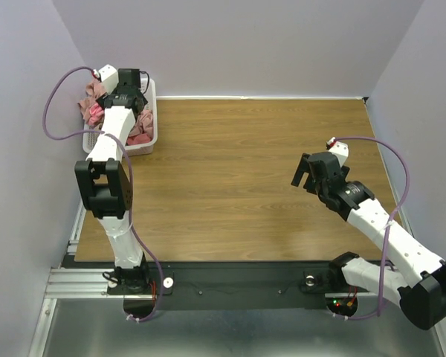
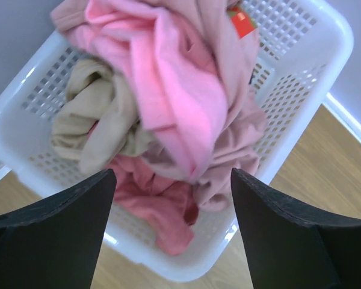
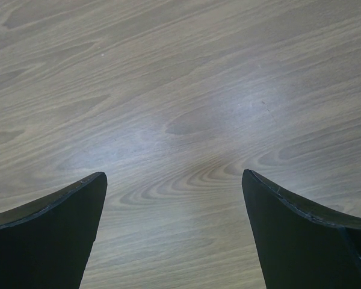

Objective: Fold and stack the t-shirts
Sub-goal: Grab the tshirt from the pile

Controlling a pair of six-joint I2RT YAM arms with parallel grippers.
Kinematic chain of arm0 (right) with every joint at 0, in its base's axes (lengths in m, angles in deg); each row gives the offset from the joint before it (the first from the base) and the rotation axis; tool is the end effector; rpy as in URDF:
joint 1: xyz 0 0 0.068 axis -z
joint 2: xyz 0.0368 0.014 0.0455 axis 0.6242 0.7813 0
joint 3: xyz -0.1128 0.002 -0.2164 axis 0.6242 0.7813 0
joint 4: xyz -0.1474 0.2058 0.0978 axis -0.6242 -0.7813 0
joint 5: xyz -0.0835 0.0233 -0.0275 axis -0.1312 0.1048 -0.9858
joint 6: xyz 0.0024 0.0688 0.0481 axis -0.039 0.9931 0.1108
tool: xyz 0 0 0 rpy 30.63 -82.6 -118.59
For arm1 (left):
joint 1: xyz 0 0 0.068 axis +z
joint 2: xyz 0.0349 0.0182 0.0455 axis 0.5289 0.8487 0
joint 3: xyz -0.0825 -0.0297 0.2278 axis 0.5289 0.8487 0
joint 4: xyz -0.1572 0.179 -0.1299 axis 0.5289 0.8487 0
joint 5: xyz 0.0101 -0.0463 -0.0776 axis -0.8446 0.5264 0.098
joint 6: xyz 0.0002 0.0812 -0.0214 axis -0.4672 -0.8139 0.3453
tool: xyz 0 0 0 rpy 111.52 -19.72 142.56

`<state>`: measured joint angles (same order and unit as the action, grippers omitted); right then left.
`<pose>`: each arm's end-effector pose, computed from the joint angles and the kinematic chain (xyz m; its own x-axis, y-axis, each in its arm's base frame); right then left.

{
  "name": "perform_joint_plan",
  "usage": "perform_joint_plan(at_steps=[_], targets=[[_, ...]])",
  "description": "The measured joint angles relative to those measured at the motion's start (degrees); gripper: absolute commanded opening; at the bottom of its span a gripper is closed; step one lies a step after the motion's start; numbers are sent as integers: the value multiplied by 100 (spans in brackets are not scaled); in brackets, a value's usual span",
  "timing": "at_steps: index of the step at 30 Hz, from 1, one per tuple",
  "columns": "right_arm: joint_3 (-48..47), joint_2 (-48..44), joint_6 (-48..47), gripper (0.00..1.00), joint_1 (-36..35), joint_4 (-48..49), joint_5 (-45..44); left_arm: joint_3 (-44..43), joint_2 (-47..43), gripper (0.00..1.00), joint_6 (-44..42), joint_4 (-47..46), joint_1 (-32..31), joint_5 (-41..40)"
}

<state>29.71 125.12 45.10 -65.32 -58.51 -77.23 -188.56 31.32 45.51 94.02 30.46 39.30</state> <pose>0.2462 0.0844 0.2316 -0.5516 0.2730 -0.7882 0.2722 0.9521 0.1393 0.4694 0.0251 0.2943 -0.2568 -0.4303 -0.8654 -0.6205 0.7599 -0.1938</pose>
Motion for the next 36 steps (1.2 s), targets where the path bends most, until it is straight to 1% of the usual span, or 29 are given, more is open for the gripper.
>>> perform_joint_plan(at_steps=[1, 4, 5, 8, 11, 13, 14, 18, 19, 20, 21, 22, 23, 24, 25, 29, 33, 36], targets=[[0, 15, 0, 100, 0, 2, -2, -260, 210, 82, -24, 22, 2, 7], [-2, 44, -28, 100, 0, 0, -9, -839, 686, 68, -74, 44, 11, 39], [-11, 57, -44, 100, -2, -2, -22, -1143, 896, 61, -103, 107, 11, 39], [-15, 63, -79, 100, 0, 0, -52, -1530, 1228, 54, -136, 168, 11, 35], [-15, 66, -103, 100, 0, 0, -129, -1569, 1311, 53, -142, 280, 13, 48], [-17, 66, -114, 100, 0, 0, -155, -1569, 1311, 55, -140, 358, 22, 63], [-17, 66, -120, 100, -2, 0, -170, -1569, 1309, 58, -136, 356, 24, 46], [-17, 66, -122, 100, 0, 0, -232, -1541, 1309, 57, -96, 433, 50, -22], [-17, 66, -125, 100, -2, 0, -251, -1539, 1309, 56, -98, 452, 55, -39], [-17, 66, -125, 100, 0, 0, -262, -1539, 1309, 52, -98, 468, 59, -55], [-17, 66, -125, 100, -2, 0, -269, -1539, 1309, 46, -98, 483, 59, -68], [-17, 66, -125, 100, 0, 0, -282, -1539, 1309, 36, -96, 498, 61, -92], [-17, 66, -125, 100, 0, 0, -291, -1539, 1309, 23, -109, 505, 59, -101], [-17, 66, -122, 100, -2, 0, -315, -1539, 1309, 2, -81, 509, 63, -101], [-17, 63, -125, 100, 0, 0, -326, -1539, 1309, 0, -46, 520, 85, -92], [-17, 63, -122, 100, -2, 0, -350, -1539, 1309, 0, -68, 581, 157, -48], [-17, 98, -122, 100, -2, 2, -369, -1543, 1235, 0, -149, 634, 192, 361], [-17, 188, -125, 100, 0, 0, -365, -1539, 916, 0, -306, 647, 127, 529]])
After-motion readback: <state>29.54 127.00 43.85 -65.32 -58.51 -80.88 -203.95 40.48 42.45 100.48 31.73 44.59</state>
